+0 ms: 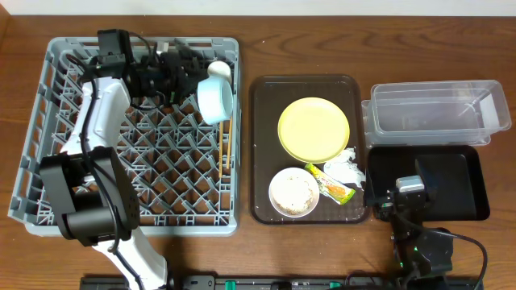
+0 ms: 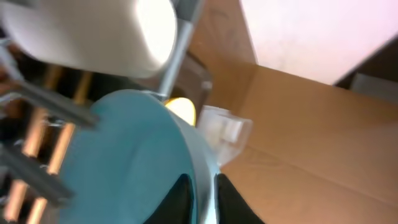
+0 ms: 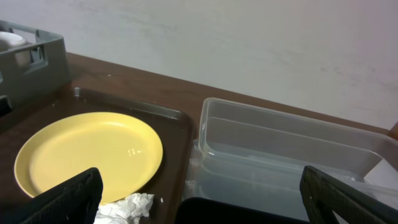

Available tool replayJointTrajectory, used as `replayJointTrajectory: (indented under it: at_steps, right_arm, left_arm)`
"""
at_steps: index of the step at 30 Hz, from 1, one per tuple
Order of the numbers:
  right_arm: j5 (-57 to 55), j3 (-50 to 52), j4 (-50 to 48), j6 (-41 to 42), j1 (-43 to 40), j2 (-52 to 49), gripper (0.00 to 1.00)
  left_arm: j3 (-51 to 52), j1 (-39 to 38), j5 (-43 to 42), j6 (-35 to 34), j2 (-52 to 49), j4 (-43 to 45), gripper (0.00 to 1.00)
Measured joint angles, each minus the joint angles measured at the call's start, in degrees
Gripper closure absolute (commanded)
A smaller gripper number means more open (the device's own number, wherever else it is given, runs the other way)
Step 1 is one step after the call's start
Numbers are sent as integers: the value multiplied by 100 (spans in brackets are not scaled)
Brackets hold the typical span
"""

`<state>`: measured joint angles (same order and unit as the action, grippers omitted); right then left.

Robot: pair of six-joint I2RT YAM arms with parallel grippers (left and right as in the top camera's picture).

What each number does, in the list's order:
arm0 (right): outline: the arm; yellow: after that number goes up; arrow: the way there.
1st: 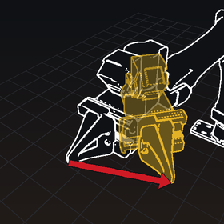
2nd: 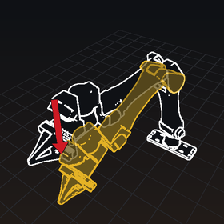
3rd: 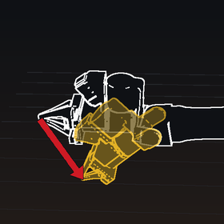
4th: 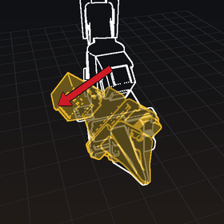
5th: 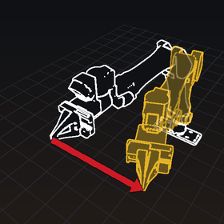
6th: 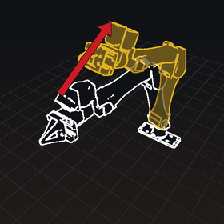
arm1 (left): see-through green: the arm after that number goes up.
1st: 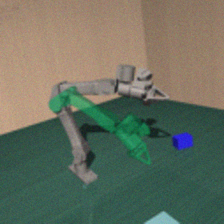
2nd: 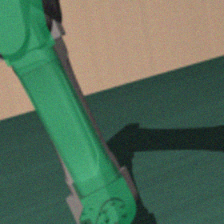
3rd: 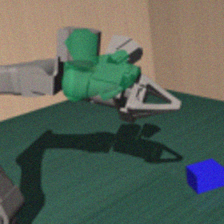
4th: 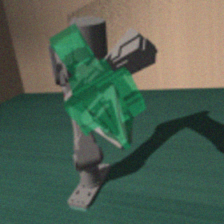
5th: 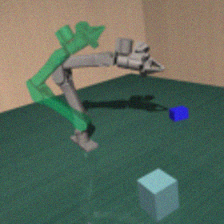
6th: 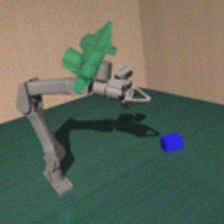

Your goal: Sort waste into correct bins and load items into the dishwasher rack

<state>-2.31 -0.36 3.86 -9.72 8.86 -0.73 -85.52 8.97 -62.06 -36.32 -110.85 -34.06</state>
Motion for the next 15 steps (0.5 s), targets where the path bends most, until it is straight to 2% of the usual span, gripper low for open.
replayJointTrajectory:
  at_steps: [2,4,10,15]
  right_arm:
    - [0,0,0,0,0,0,1]
    - [0,0,0,0,0,0,1]
    - [0,0,0,0,0,0,1]
    - [0,0,0,0,0,0,1]
  left_arm:
    - [9,22,249,85,-17,-151,42]
    - [11,55,549,208,-28,-293,34]
    - [20,203,1049,339,-37,-345,21]
    - [20,328,1207,367,33,-345,16]
